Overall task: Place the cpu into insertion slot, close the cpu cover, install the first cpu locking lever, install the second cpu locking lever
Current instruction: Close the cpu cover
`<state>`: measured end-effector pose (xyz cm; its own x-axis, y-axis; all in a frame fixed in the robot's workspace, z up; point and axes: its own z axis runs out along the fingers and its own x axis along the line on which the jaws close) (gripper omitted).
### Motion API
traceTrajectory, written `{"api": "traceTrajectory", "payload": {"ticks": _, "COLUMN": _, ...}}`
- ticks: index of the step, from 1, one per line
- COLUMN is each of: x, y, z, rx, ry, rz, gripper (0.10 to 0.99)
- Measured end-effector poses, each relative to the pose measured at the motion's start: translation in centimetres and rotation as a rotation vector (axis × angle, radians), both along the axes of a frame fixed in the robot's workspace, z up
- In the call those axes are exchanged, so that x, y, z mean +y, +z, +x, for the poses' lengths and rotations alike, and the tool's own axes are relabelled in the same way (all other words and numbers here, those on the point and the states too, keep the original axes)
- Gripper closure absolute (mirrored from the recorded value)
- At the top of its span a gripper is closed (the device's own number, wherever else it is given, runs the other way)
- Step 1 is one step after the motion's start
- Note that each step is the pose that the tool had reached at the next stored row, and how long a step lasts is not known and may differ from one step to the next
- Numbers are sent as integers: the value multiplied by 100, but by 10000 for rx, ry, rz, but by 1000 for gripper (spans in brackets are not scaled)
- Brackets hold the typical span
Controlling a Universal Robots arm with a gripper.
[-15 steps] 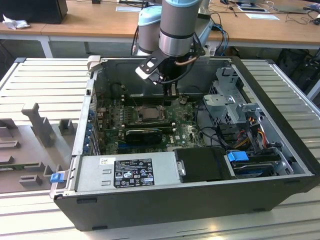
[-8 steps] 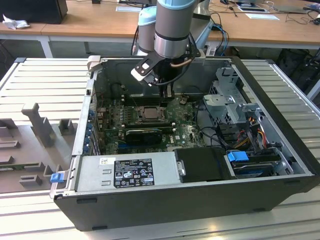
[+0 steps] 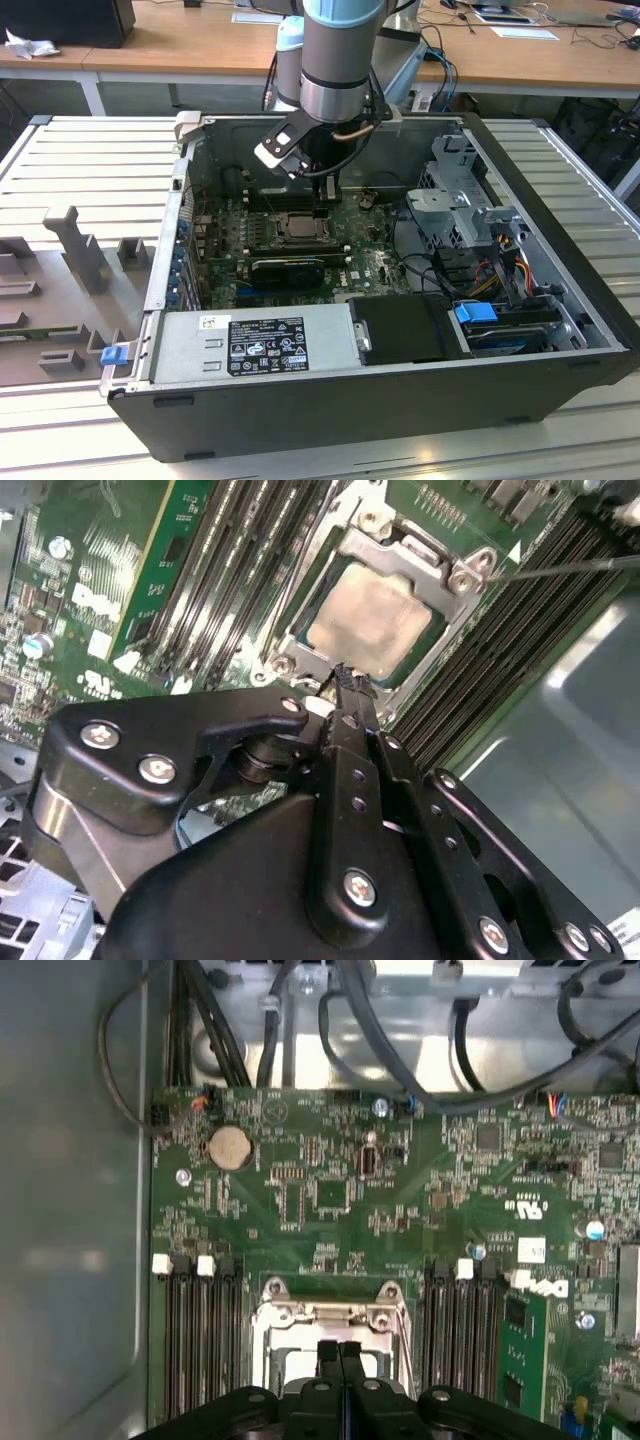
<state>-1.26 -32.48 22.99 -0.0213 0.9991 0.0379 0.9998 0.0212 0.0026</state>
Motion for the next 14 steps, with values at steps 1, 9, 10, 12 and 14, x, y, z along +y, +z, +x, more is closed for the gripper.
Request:
{"api": "traceTrajectory", "payload": {"ticks": 1, "x": 0, "y": -11, "z": -36, "rx": -1, "ry": 18, "rz": 2, "gripper": 980}}
{"api": "traceTrajectory", "payload": {"ticks": 9, "x": -8, "y": -41, "z": -110, "rx": 0, "ry": 48, "rz": 1, "gripper": 980}}
{"api": "traceTrajectory", "payload": {"ticks": 10, "x": -9, "y": -45, "z": -124, "rx": 0, "ry": 61, "rz": 1, "gripper": 980}}
{"api": "traceTrajectory", "payload": {"ticks": 12, "x": -10, "y": -57, "z": -143, "rx": -1, "ry": 99, "rz": 3, "gripper": 980}}
{"api": "traceTrajectory", "payload": {"ticks": 14, "x": -12, "y": -70, "z": -157, "rx": 0, "ry": 159, "rz": 1, "gripper": 980}}
